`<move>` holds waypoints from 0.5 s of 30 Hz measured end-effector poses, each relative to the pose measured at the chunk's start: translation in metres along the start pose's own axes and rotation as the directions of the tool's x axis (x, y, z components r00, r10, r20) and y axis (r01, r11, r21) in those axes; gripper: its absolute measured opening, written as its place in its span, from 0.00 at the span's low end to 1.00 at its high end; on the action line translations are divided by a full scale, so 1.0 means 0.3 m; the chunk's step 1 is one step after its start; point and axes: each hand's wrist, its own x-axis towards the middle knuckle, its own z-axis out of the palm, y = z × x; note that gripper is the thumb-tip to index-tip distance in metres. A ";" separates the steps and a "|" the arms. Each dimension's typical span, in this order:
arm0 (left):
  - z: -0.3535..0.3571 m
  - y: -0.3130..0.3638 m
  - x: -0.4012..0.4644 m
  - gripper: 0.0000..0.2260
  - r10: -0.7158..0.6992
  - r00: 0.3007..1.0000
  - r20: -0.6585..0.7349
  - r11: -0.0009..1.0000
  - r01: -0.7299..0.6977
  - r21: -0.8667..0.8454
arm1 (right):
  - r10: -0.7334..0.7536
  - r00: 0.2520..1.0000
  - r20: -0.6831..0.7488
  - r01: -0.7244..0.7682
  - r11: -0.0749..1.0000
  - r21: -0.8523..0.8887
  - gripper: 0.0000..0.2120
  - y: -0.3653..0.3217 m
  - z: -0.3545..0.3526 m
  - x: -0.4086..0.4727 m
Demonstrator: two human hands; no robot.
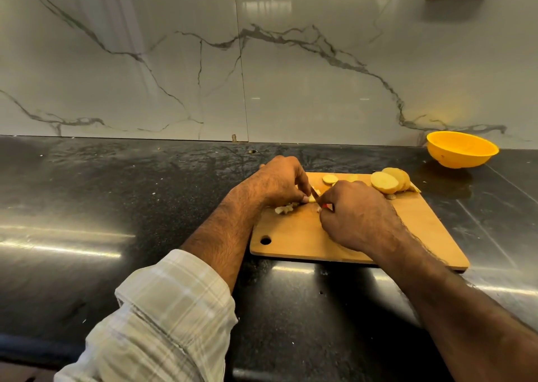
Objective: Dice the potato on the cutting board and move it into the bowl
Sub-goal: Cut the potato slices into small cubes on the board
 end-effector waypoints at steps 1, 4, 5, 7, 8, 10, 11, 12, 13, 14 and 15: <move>0.000 0.001 0.001 0.03 0.001 1.000 -0.006 1.000 -0.001 0.013 | -0.004 1.000 0.014 0.004 1.000 -0.009 0.19 -0.005 0.002 -0.002; 0.000 -0.001 0.002 0.04 0.002 1.000 -0.016 1.000 -0.002 0.024 | -0.001 1.000 0.031 0.002 0.999 -0.037 0.19 -0.015 0.004 -0.012; -0.001 0.000 0.000 0.04 0.004 1.000 -0.020 1.000 -0.004 0.017 | -0.007 1.000 0.026 0.008 0.999 -0.045 0.18 -0.017 0.003 -0.013; -0.005 0.003 -0.004 0.04 0.012 1.000 -0.027 1.000 -0.012 0.003 | -0.031 0.999 0.013 0.032 0.997 -0.075 0.16 -0.027 0.004 -0.006; -0.005 0.005 -0.007 0.04 0.010 1.000 -0.029 1.000 -0.010 -0.001 | -0.041 0.999 0.012 0.042 0.995 -0.089 0.16 -0.035 0.005 -0.002; -0.003 0.010 -0.011 0.05 0.002 1.000 -0.029 1.000 -0.002 0.001 | -0.058 0.998 0.012 0.058 0.993 -0.106 0.16 -0.046 0.016 0.009; 0.001 0.007 -0.011 0.05 -0.003 1.000 -0.028 1.000 0.003 0.001 | -0.057 0.998 0.018 0.059 0.993 -0.100 0.16 -0.046 0.026 0.017; 0.001 0.002 -0.010 0.05 -0.007 1.000 -0.025 1.000 0.008 0.002 | -0.048 0.999 0.019 0.049 0.996 -0.073 0.16 -0.039 0.030 0.022; 0.001 -0.005 -0.009 0.05 -0.012 1.000 -0.025 1.000 0.012 0.002 | -0.034 0.999 0.010 0.034 0.999 -0.036 0.15 -0.028 0.030 0.024; -0.002 -0.013 -0.008 0.04 -0.013 1.000 -0.023 1.000 0.013 -0.001 | -0.019 1.000 -0.006 0.019 1.000 -0.004 0.15 -0.014 0.028 0.025; -0.006 -0.021 -0.006 0.04 -0.011 1.000 -0.017 1.000 0.011 -0.009 | -0.010 1.000 -0.024 0.010 1.000 0.017 0.14 0.000 0.024 0.024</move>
